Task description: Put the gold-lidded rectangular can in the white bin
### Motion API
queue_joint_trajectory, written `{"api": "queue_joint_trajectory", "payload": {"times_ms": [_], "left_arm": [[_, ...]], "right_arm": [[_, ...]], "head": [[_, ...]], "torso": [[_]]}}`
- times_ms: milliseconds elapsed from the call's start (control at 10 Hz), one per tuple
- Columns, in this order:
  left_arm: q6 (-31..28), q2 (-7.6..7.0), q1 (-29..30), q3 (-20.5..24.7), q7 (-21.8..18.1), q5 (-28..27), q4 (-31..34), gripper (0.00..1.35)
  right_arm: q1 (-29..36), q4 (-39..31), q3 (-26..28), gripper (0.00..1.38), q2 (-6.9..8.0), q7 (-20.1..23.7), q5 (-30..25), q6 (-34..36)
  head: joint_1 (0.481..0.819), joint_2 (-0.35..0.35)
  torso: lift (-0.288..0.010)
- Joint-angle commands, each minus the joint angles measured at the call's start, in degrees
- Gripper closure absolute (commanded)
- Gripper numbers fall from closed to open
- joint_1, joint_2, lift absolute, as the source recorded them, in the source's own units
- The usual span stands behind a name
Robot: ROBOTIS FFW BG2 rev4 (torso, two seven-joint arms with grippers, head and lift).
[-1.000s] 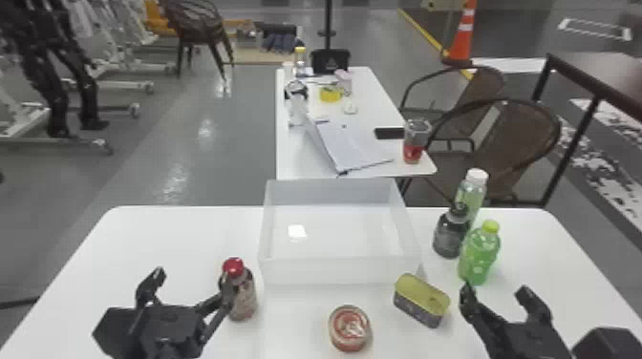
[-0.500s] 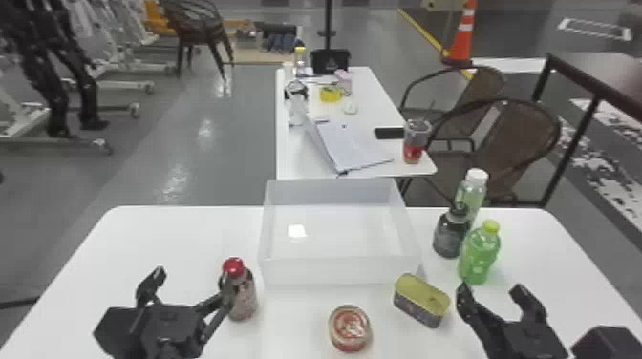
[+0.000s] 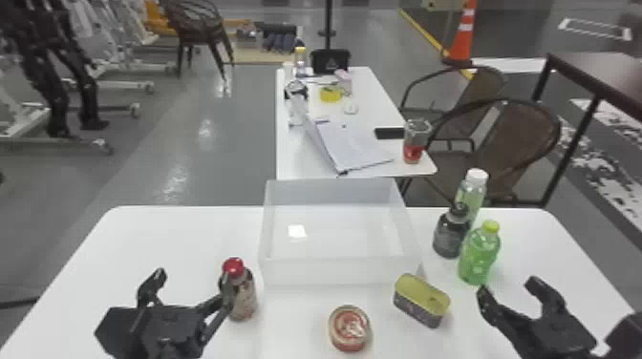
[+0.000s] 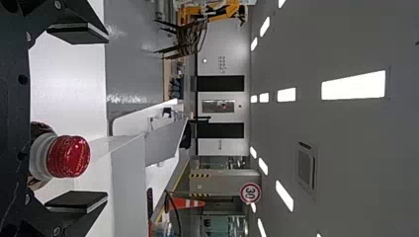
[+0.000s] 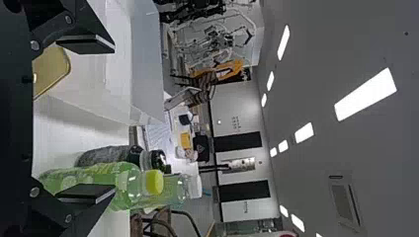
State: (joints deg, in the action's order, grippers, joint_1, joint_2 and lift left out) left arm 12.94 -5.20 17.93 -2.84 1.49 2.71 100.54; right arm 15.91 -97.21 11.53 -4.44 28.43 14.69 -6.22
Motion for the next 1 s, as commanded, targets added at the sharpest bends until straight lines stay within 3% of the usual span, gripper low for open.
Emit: {"api": "queue_joint_trajectory", "payload": {"times_ms": [0, 400, 900], "left_arm": [[-0.02, 0.01, 0.0, 0.03, 0.0, 0.11, -0.08, 0.17], [0.07, 0.36, -0.09, 0.03, 0.0, 0.2, -0.26, 0.17], [0.42, 1.07, -0.09, 0.21, -0.35, 0.46, -0.7, 0.17]], "right_arm": [[-1.23, 2.11, 2.88, 0.28, -0.04, 4.44, -2.21, 1.65], [-5.01, 8.62, 4.29, 0.28, -0.13, 15.07, -5.73, 5.86], [-7.12, 14.59, 4.29, 0.28, -0.31, 19.29, -8.19, 7.36]], "head": [[0.549, 0.0], [0.549, 0.0], [0.549, 0.0]], "torso": [[-0.1], [-0.1], [-0.1]]}}
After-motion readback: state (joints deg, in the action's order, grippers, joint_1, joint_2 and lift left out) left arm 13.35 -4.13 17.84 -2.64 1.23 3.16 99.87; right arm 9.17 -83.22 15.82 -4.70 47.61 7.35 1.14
